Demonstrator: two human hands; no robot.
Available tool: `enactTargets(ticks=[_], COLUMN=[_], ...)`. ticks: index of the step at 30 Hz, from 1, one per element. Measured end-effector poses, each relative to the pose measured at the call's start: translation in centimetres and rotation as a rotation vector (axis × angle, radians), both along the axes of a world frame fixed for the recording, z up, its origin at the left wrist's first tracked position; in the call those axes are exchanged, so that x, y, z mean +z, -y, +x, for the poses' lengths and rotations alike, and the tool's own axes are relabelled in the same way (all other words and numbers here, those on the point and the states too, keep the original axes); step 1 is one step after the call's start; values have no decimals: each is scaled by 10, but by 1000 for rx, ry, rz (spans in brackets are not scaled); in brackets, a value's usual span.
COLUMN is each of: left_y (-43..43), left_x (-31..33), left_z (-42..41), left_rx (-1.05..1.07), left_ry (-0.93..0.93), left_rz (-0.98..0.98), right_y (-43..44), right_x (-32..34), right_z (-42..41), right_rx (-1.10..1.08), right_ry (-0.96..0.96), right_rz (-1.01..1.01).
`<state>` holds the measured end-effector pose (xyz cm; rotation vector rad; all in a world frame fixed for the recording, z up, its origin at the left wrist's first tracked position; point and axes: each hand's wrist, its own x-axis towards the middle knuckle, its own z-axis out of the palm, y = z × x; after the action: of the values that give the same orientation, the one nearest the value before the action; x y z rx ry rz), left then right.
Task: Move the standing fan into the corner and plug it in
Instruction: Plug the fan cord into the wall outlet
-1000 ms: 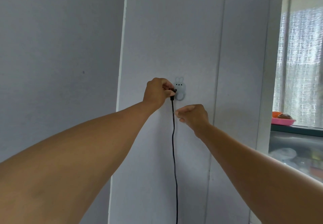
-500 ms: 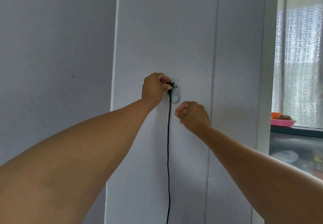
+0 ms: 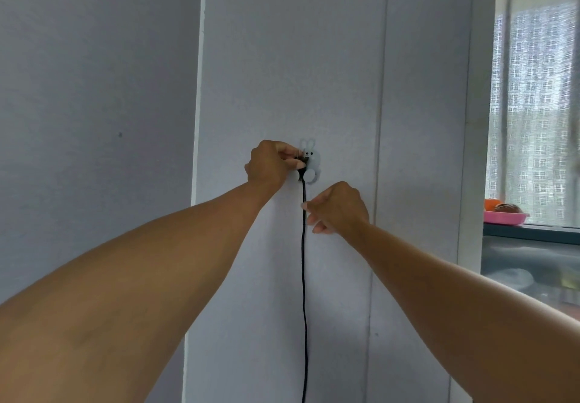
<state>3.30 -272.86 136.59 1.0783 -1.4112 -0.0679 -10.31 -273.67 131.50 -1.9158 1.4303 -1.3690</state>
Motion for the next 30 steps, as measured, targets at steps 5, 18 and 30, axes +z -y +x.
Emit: enactTargets(ticks=[5, 18, 30], left_y=[0, -2, -9], left_x=[-2, -22, -26], left_z=[0, 0, 0], left_rx=[-15, 61, 53], left_ry=[-6, -29, -2], left_rz=[24, -47, -12], right_y=[8, 12, 5], right_x=[-7, -17, -16], right_z=[11, 22, 18], right_rx=[-41, -37, -84], right_ry=[-38, -67, -142], right_rz=[36, 95, 66])
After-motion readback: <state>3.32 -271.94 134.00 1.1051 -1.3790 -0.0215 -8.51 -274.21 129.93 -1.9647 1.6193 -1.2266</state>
